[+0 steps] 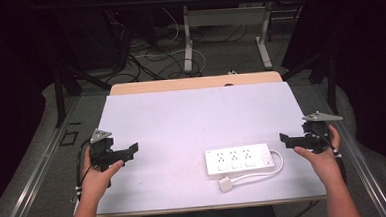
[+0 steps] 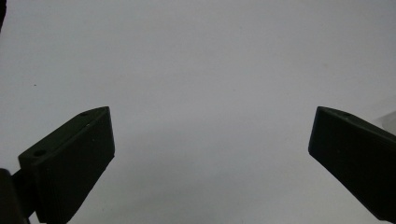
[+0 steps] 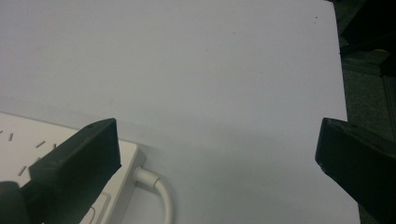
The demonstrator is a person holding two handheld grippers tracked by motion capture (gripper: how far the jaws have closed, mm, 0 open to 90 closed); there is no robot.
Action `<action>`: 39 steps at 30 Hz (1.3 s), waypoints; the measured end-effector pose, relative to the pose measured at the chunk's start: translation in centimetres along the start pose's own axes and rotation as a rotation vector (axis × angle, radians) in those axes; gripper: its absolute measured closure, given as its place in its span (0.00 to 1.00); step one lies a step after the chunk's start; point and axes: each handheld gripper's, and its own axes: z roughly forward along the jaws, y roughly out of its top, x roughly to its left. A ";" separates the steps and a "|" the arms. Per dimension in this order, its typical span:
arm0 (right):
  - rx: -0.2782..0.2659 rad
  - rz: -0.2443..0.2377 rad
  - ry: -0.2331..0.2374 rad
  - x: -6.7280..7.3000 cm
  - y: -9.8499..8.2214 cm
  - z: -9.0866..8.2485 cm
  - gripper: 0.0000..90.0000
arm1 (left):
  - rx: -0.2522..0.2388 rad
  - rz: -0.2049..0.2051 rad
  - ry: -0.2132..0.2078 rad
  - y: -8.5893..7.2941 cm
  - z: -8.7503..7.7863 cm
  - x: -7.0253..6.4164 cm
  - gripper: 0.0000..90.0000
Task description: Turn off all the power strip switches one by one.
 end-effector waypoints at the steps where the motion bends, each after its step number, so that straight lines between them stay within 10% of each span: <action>1: 0.005 -0.009 -0.006 0.0 0.0 -0.1 0.00 | 0.003 -0.004 -0.005 0.0 0.0 -0.1 0.00; 15: 0.017 -0.046 0.012 0.8 -0.2 0.3 0.01 | 0.005 0.009 -0.003 -0.1 0.2 -0.8 0.01; 28: 0.008 -0.118 0.044 2.2 0.1 -0.4 0.34 | -0.001 0.017 -0.006 0.0 0.0 -1.4 0.01; 39: 0.056 -0.090 0.126 4.0 -0.3 0.1 0.57 | -0.008 0.014 -0.016 0.0 0.1 -1.8 0.01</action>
